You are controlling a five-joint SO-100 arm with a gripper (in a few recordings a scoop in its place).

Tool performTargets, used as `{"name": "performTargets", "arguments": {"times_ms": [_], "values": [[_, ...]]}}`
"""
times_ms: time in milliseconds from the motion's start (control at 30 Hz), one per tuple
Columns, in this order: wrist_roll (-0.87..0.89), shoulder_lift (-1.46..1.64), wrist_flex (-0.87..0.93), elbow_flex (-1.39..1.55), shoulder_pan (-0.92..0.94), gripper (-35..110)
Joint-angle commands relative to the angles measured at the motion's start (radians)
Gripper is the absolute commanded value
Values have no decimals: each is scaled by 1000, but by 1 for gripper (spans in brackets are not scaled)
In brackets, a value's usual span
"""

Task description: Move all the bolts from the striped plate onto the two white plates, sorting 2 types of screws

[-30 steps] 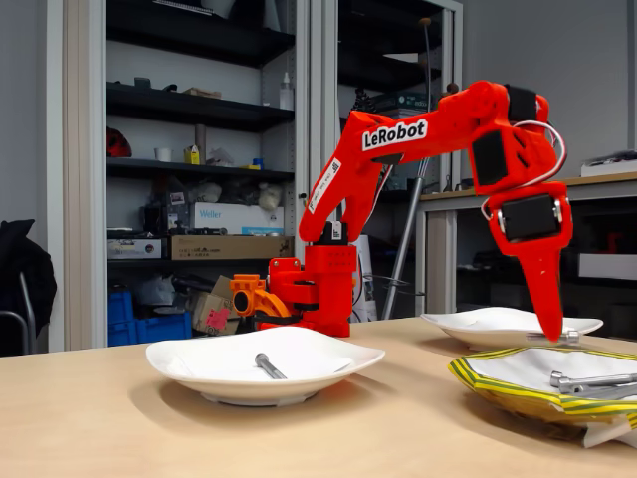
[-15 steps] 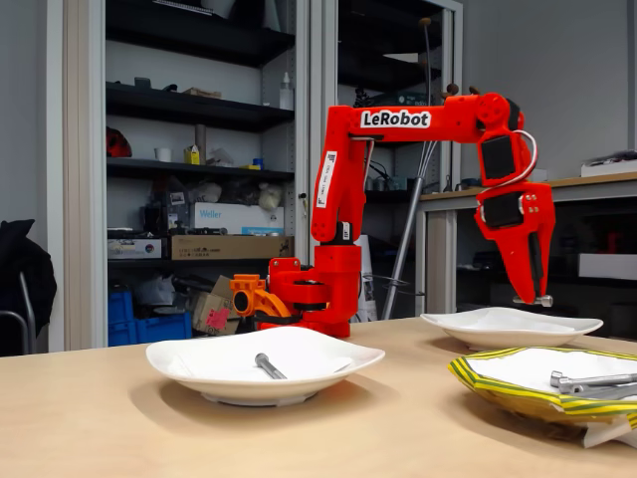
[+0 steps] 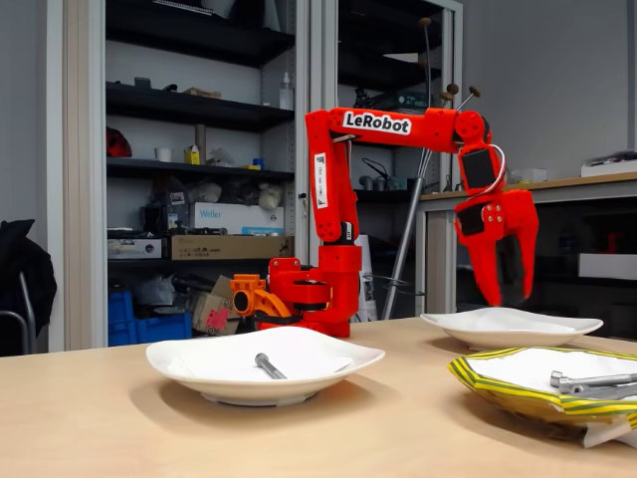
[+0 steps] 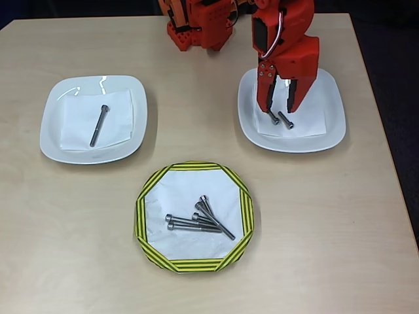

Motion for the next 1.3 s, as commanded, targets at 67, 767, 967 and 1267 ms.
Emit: {"name": "performTargets", "arguments": {"times_ms": [67, 767, 967, 1267], "values": [[-210, 20, -63, -38, 77, 17], [-1203, -523, -291, -575, 442, 13], [-1193, -657, -272, -733, 422, 12], [-1178, -703, -284, -712, 423, 11]]}}
